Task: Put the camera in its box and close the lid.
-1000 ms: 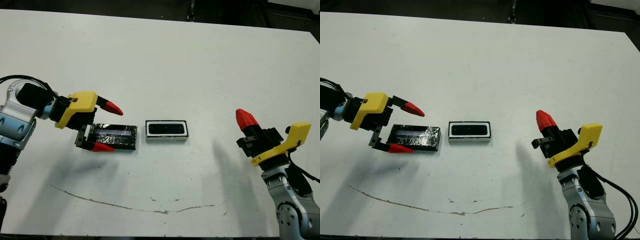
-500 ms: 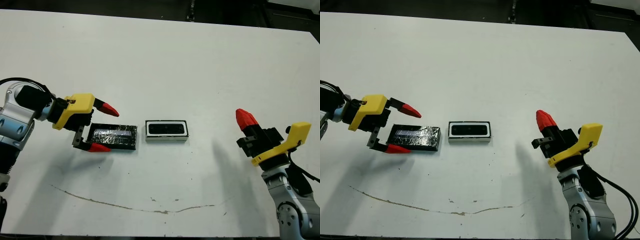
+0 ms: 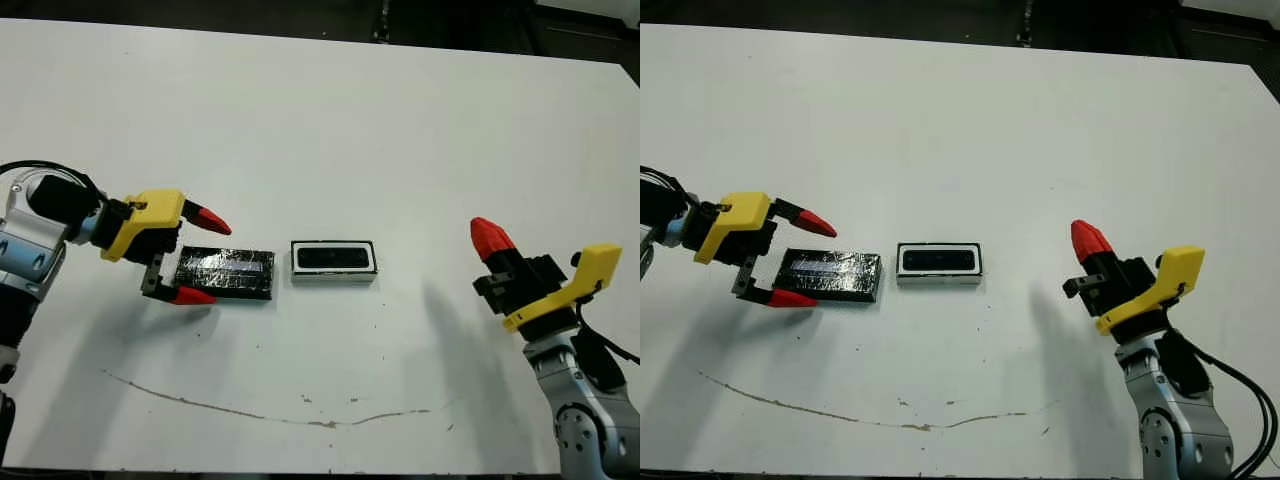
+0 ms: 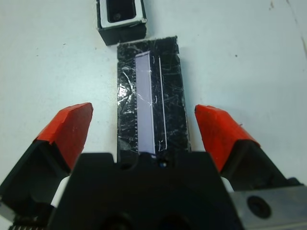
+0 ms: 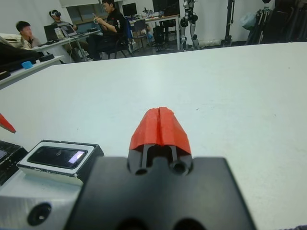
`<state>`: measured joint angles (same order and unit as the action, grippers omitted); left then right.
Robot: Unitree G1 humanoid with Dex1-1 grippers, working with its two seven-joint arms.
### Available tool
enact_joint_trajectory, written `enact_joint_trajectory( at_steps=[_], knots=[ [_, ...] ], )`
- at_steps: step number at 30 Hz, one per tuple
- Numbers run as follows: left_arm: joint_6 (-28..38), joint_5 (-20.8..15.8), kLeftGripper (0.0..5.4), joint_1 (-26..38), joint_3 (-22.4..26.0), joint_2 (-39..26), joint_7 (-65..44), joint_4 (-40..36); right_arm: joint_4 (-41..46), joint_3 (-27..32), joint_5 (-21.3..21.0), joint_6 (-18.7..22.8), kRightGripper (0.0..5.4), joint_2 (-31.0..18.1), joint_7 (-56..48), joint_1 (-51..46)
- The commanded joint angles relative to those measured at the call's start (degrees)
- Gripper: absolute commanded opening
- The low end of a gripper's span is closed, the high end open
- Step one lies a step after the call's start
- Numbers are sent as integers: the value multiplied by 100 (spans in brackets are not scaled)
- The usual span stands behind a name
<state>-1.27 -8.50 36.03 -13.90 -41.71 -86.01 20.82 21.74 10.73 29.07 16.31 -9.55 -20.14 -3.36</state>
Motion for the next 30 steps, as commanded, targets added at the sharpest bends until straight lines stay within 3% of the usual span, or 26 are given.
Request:
enact_joint_trajectory(
  at_steps=[1, 7, 11, 23, 30],
  knots=[
    [-574, -99, 540, -147, 54, 18, 66, 10, -23, 5, 32, 68, 1, -103, -27, -72],
    [-999, -163, 540, -291, 151, -22, 236, -254, -37, -10, 31, 67, 1, -129, -35, -68],
    [-1278, -193, 505, -322, 165, -14, 278, -326, 2, -18, 42, 123, 0, -143, 8, -68],
    [-956, -234, 325, -449, 265, 103, 326, -131, 27, -10, 84, 154, 0, -179, 35, -45],
    [-921, -276, 315, -477, 277, 185, 305, 16, -10, -2, 114, 130, 0, -198, -22, -43]
  ],
)
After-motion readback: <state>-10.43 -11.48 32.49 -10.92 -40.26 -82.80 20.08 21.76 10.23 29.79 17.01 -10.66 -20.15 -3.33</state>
